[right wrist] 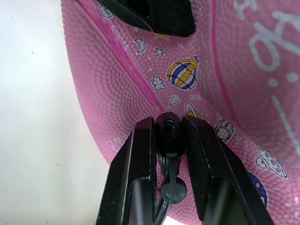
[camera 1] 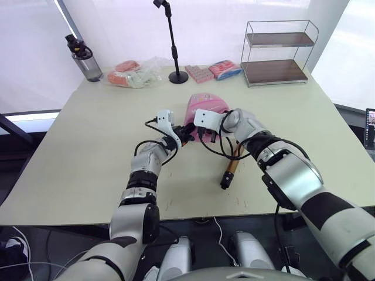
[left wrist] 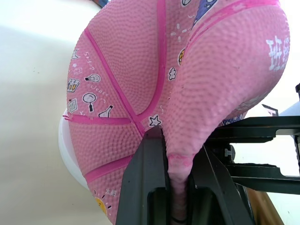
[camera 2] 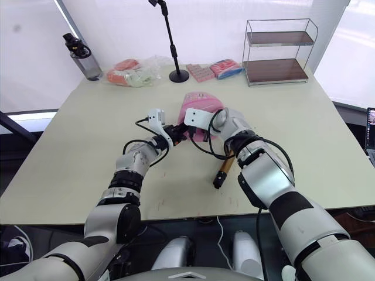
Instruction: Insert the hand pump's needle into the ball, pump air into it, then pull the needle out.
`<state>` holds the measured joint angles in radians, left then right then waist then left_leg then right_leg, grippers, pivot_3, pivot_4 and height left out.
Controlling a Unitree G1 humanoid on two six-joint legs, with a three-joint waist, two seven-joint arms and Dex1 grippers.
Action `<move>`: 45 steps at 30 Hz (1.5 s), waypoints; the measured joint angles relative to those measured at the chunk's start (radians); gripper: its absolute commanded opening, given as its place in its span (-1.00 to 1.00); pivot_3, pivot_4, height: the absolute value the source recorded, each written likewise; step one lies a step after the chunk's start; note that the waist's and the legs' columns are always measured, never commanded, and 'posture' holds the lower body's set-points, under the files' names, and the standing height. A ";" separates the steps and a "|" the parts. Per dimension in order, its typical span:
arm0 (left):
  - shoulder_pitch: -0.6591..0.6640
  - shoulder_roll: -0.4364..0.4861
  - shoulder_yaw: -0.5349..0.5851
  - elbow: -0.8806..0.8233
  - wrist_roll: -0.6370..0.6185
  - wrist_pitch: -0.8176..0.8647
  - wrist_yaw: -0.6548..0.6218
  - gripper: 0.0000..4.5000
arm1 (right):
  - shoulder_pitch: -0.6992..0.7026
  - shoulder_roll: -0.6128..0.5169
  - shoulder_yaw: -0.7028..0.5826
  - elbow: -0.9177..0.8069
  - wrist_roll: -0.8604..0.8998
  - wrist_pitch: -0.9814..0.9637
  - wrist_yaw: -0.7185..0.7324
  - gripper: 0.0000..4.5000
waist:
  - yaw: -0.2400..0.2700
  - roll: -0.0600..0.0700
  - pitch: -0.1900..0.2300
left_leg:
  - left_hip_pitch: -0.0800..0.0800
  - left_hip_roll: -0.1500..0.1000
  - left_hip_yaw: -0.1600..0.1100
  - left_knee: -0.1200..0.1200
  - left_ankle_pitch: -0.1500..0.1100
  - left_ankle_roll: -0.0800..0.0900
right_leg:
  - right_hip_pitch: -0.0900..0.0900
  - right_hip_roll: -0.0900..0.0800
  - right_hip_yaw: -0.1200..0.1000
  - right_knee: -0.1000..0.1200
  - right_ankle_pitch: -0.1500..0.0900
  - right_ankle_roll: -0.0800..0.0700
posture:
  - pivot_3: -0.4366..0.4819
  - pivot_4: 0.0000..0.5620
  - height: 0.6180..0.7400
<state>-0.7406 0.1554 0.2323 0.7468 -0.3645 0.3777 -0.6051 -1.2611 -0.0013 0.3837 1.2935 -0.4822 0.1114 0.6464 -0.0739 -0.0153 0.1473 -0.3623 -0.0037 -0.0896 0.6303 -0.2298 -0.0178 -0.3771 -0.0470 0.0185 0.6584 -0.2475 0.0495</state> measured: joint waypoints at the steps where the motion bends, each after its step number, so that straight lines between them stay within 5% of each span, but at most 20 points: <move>1: 0.001 0.000 0.000 -0.001 -0.002 0.001 0.000 -1.00 | 0.002 0.000 -0.003 0.000 0.001 0.001 -0.001 -0.82 | 0.000 0.000 0.000 | 0.000 0.000 0.000 0.000 0.000 0.000 | 0.000 0.000 0.000 0.000 0.000 0.000 | -0.05 -0.47 0.86; 45: 0.044 0.005 0.005 -0.062 -0.022 0.029 0.019 -1.00 | 0.056 0.081 -0.413 -0.001 0.313 0.255 -0.210 -0.82 | -0.020 -0.001 0.000 | 0.002 0.000 -0.003 -0.007 0.000 0.000 | -0.001 0.001 0.000 -0.002 -0.002 -0.004 | -0.05 -0.47 0.86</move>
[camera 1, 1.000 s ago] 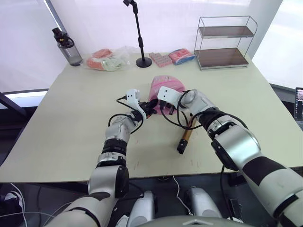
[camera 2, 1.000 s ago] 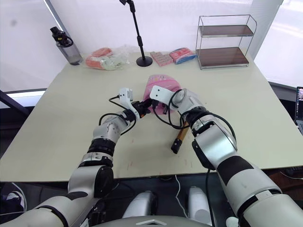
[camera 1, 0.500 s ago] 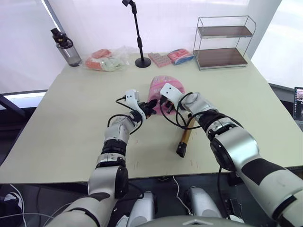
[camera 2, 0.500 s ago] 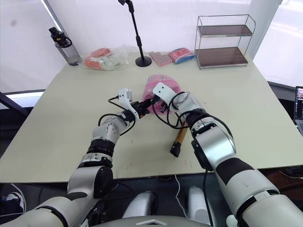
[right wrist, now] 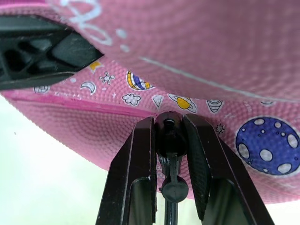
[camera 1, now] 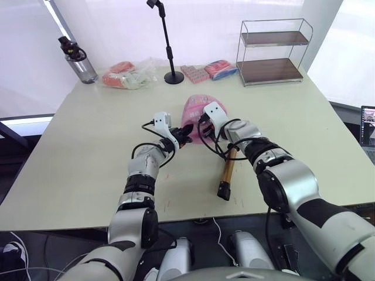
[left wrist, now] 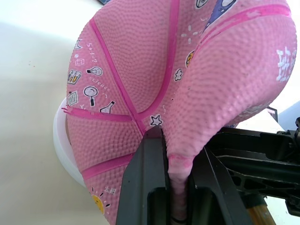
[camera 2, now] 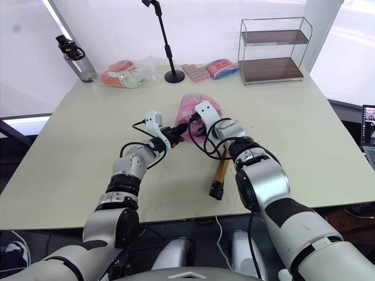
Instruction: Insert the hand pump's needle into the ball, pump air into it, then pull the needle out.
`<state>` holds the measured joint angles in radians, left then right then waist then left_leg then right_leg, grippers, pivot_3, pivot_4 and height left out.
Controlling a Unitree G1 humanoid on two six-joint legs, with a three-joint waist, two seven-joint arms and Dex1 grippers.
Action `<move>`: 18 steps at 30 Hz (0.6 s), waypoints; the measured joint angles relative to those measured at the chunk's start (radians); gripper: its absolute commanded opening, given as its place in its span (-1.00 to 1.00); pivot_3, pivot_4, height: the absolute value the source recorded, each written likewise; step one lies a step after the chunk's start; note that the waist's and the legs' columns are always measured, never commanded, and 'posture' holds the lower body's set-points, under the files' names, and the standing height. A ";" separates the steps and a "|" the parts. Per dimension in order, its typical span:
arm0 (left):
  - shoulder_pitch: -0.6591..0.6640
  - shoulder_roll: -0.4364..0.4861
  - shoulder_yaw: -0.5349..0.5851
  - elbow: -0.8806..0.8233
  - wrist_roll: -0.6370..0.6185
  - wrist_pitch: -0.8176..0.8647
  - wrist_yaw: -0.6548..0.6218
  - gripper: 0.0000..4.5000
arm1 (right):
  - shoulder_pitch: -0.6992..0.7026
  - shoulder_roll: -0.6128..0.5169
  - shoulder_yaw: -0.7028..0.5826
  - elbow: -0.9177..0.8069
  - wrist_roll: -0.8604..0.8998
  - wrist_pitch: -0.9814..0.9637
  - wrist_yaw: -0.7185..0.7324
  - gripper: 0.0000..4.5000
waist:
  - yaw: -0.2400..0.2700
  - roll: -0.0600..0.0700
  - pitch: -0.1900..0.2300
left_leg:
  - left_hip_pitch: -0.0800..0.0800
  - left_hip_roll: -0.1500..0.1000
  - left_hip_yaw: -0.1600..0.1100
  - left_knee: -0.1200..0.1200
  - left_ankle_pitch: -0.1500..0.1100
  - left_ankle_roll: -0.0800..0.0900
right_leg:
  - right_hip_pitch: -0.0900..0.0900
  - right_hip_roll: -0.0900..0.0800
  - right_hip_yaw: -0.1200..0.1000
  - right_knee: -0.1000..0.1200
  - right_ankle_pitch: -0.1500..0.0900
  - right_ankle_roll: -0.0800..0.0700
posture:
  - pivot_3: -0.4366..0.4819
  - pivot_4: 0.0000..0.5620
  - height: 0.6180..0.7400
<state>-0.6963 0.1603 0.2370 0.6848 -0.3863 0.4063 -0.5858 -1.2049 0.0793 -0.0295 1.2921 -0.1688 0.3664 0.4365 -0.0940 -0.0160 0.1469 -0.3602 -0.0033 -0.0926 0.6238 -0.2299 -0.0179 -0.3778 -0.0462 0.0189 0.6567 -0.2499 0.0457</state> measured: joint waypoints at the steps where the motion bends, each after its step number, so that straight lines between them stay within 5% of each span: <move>1: 0.000 0.000 0.000 0.000 0.000 0.000 0.000 -1.00 | 0.000 0.001 -0.004 0.000 0.003 0.002 -0.004 -0.82 | 0.000 0.000 0.000 | 0.000 0.000 0.000 0.000 0.000 0.000 | 0.000 0.000 0.000 0.000 0.000 0.000 | -0.05 -0.47 0.86; 18: 0.010 0.000 0.000 -0.010 -0.011 0.008 0.001 -1.00 | -0.005 0.026 -0.210 0.000 0.177 0.111 -0.173 -0.82 | -0.001 0.000 0.000 | 0.001 0.000 0.000 -0.005 0.000 0.000 | 0.000 0.002 0.001 -0.002 -0.001 -0.001 | -0.05 -0.47 0.86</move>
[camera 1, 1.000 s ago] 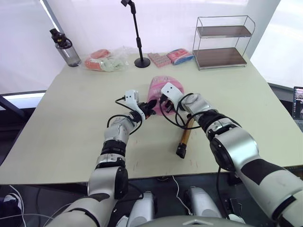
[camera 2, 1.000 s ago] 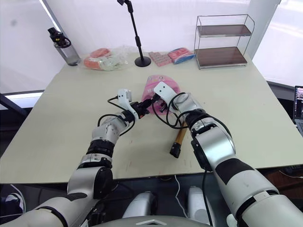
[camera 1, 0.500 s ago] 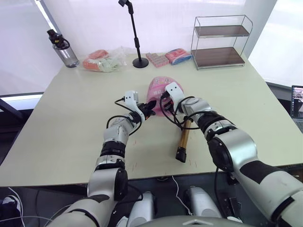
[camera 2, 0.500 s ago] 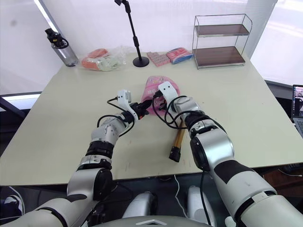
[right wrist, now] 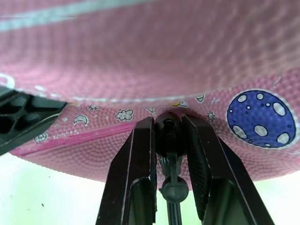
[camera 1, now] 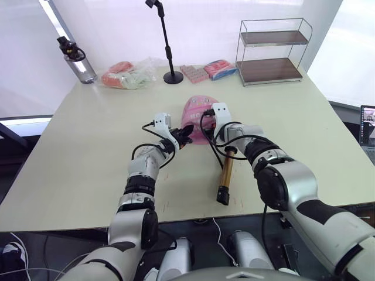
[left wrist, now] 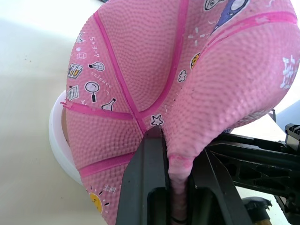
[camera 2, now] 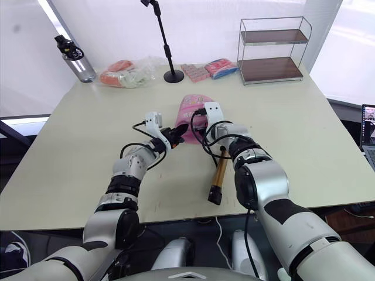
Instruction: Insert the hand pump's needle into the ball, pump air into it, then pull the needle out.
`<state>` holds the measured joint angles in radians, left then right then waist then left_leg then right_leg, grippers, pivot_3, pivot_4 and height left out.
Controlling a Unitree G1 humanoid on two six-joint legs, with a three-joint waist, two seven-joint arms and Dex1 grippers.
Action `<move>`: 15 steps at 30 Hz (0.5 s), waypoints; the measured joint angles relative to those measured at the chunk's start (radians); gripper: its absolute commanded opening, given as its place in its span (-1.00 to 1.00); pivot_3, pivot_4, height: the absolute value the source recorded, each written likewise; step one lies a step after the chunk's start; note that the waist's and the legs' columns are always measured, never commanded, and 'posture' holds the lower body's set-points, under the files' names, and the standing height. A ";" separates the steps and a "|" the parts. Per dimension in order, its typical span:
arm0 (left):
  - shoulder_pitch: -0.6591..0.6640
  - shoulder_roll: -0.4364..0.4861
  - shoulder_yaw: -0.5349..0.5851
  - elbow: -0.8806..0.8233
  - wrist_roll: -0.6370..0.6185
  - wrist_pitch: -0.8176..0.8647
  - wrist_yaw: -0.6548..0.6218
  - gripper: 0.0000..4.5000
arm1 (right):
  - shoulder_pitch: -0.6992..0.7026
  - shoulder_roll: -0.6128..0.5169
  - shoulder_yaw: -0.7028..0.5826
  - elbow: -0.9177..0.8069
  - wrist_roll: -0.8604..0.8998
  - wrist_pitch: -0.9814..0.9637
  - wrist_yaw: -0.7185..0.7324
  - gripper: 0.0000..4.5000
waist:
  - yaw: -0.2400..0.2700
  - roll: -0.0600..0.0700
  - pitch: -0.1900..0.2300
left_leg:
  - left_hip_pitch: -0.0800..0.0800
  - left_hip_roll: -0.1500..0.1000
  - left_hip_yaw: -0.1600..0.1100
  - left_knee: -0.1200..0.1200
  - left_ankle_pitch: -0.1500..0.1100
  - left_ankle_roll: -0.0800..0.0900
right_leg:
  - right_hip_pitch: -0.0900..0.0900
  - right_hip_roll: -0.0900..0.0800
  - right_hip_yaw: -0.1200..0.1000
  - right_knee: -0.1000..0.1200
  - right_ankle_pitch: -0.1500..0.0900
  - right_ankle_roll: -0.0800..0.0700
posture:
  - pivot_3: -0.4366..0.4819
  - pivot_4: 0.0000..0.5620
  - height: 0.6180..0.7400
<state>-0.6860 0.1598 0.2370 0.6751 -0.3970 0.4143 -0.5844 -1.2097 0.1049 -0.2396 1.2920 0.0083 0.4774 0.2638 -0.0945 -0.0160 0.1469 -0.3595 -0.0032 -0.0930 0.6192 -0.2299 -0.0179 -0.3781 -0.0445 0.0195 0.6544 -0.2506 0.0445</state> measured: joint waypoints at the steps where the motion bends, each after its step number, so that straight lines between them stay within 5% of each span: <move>1: 0.000 0.000 0.000 -0.001 0.000 0.001 0.000 -1.00 | 0.000 0.001 -0.003 0.000 0.001 0.000 -0.004 -0.82 | 0.000 0.000 0.000 | 0.000 0.000 0.000 0.000 0.000 0.000 | 0.000 0.000 0.000 0.000 0.000 0.000 | -0.05 -0.47 0.86; 15: 0.004 0.002 0.000 -0.004 0.000 0.010 0.004 -1.00 | 0.021 0.005 0.362 0.000 -0.302 -0.203 0.120 -0.82 | -0.002 0.000 0.000 | 0.002 0.000 -0.008 -0.002 -0.002 -0.003 | 0.000 0.005 -0.001 -0.001 0.000 0.000 | -0.05 -0.47 0.86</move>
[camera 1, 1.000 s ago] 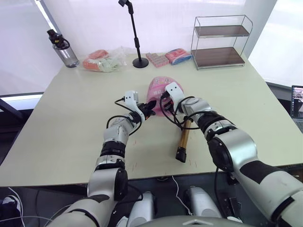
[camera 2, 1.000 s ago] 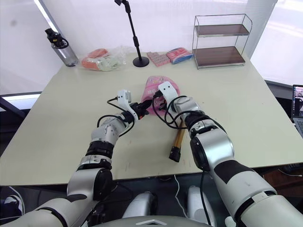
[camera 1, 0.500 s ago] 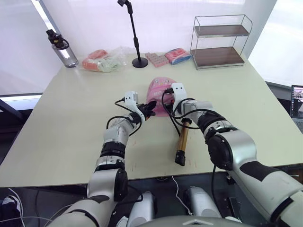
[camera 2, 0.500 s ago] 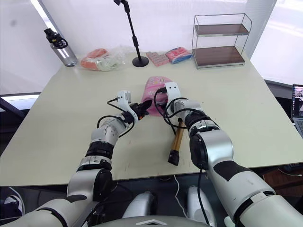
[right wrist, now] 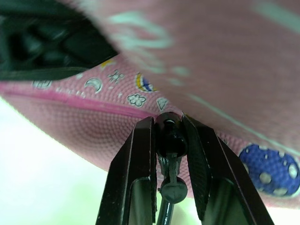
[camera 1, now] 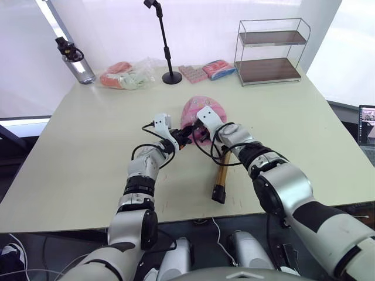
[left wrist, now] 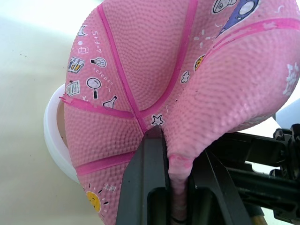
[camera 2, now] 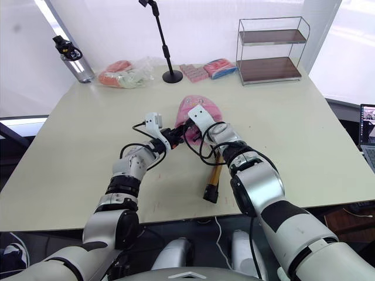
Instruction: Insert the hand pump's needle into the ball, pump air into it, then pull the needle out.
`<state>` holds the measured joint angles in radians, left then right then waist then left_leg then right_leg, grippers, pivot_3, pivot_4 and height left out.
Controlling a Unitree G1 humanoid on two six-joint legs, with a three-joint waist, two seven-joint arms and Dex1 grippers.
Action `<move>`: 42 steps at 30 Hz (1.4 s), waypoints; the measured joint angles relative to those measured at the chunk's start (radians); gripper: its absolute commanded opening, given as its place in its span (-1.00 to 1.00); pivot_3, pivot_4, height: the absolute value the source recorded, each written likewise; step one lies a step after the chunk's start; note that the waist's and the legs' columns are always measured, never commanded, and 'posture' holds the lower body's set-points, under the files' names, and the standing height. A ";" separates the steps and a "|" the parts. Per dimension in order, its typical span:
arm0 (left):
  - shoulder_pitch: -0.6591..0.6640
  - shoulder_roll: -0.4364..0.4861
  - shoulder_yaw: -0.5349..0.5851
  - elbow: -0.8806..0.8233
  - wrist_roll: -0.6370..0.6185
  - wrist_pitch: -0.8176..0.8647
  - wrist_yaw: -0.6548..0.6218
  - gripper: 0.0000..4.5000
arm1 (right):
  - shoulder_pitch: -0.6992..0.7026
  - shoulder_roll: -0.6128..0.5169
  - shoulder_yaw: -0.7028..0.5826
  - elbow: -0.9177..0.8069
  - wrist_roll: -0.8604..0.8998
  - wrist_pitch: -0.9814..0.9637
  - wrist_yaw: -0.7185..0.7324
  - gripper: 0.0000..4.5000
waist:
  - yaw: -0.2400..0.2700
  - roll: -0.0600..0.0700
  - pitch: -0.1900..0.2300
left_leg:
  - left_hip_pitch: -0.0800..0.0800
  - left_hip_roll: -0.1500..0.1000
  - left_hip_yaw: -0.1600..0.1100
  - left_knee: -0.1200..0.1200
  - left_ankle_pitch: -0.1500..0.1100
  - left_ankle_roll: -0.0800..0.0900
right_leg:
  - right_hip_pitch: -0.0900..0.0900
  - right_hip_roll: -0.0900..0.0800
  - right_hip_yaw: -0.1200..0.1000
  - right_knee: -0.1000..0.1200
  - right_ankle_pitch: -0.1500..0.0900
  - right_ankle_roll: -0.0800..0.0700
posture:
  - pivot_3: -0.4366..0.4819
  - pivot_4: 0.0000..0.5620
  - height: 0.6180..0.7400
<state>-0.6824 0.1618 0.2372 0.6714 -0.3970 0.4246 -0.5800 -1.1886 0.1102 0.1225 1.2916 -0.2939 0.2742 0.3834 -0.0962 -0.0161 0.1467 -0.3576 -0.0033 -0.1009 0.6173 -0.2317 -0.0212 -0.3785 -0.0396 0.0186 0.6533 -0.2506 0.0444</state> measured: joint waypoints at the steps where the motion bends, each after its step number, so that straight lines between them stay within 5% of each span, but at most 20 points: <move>1: 0.000 0.000 0.000 0.000 0.000 0.000 0.000 -1.00 | 0.001 -0.001 0.006 0.000 -0.006 -0.004 0.002 -0.82 | 0.000 0.000 0.000 | 0.000 0.000 -0.001 0.000 0.000 0.000 | 0.000 0.000 0.000 0.000 0.000 0.000 | -0.05 -0.47 0.86; 27: -0.024 0.003 0.004 0.039 -0.001 0.002 -0.004 -1.00 | 0.023 -0.054 0.294 0.031 -0.266 -0.298 -0.003 -0.82 | 0.002 0.002 0.002 | -0.001 -0.005 -0.018 -0.002 0.001 -0.004 | -0.001 0.001 -0.002 0.000 0.000 0.000 | -0.05 -0.47 0.86; 42: -0.031 0.001 0.008 0.052 -0.001 0.002 -0.012 -1.00 | 0.021 -0.026 -0.072 0.038 0.044 -0.099 -0.002 -0.82 | 0.005 0.003 0.003 | -0.002 -0.005 -0.020 -0.003 0.001 -0.004 | -0.001 0.001 -0.003 0.000 0.000 0.000 | -0.05 -0.47 0.86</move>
<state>-0.7134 0.1632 0.2454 0.7238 -0.3976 0.4265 -0.5916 -1.1675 0.0842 0.0508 1.3298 -0.2496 0.1754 0.3815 -0.0915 -0.0128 0.1499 -0.3595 -0.0085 -0.1208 0.6145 -0.2308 -0.0248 -0.3797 -0.0387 0.0155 0.6528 -0.2507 0.0440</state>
